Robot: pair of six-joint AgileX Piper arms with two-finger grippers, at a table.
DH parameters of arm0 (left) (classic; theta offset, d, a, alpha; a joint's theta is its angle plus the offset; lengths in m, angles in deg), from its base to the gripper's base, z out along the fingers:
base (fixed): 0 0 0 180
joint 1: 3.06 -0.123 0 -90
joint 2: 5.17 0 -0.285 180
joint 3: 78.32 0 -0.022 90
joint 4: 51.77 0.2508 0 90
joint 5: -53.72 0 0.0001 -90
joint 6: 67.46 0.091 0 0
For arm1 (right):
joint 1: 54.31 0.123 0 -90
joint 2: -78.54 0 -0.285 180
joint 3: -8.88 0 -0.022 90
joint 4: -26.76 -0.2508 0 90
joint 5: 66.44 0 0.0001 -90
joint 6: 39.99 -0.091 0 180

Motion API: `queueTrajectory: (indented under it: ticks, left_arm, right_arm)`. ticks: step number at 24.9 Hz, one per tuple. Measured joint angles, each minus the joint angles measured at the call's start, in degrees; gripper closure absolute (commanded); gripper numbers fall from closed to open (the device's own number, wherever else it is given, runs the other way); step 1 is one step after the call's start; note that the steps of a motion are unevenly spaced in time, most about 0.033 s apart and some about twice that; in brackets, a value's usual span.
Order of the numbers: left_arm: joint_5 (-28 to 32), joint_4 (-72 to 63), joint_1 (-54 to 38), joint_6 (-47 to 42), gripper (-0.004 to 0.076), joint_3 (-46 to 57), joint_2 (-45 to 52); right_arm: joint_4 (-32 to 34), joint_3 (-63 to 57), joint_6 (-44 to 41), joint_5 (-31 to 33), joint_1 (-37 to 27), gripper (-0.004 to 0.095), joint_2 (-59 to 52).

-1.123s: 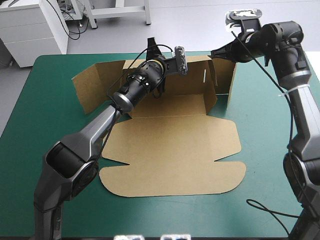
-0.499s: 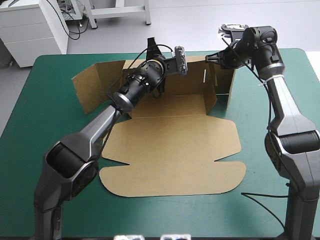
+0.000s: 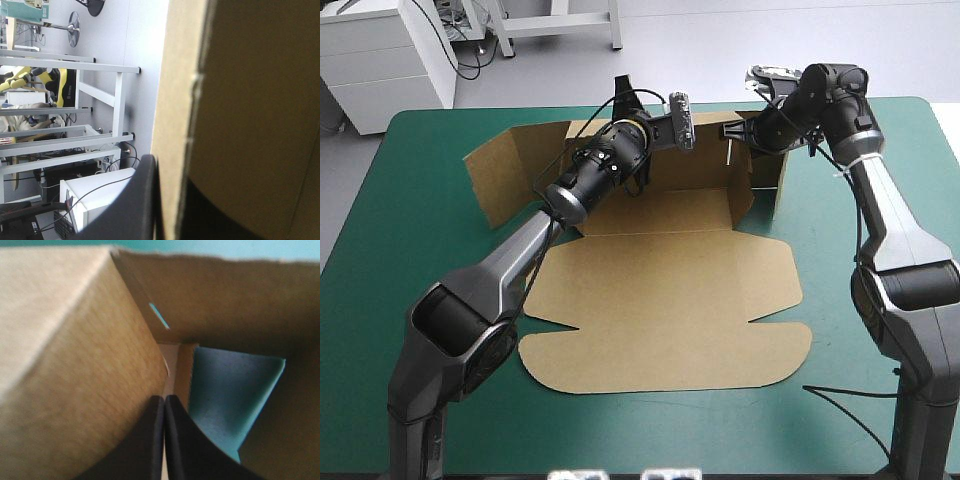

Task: Fold the box

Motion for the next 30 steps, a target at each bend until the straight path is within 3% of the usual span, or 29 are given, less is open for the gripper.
queueTrajectory:
  ticks: [7, 14, 20, 24, 30]
  left_arm:
    - [0.0, 0.19, 0.0, 0.0, 0.0731, 0.0, 0.0]
    - [-0.48, 0.24, 0.0, 0.0, 0.0731, 0.0, 0.0]
    - [-1.26, -0.44, 0.0, 0.0, 0.0731, -0.39, 0.0]
    - [-1.32, -0.46, 0.0, 0.0, 0.0731, -0.39, 0.0]
    - [-1.35, -0.57, 0.0, 0.0, 0.0731, -0.39, 0.0]
  right_arm:
    - [5.9, -11.19, 3.21, 0.01, 0.05, 0.0922, -7.36]
    - [6.5, -20.77, 6.73, -1.13, 0.05, 0.0922, -18.55]
    - [6.5, -37.64, 9.17, -11.82, 0.05, 0.0922, -34.53]
    - [6.18, -38.6, 9.0, -20.98, 0.05, 0.0922, -41.42]
    - [5.85, -38.6, 8.87, -21.17, 0.05, 0.0922, -44.03]
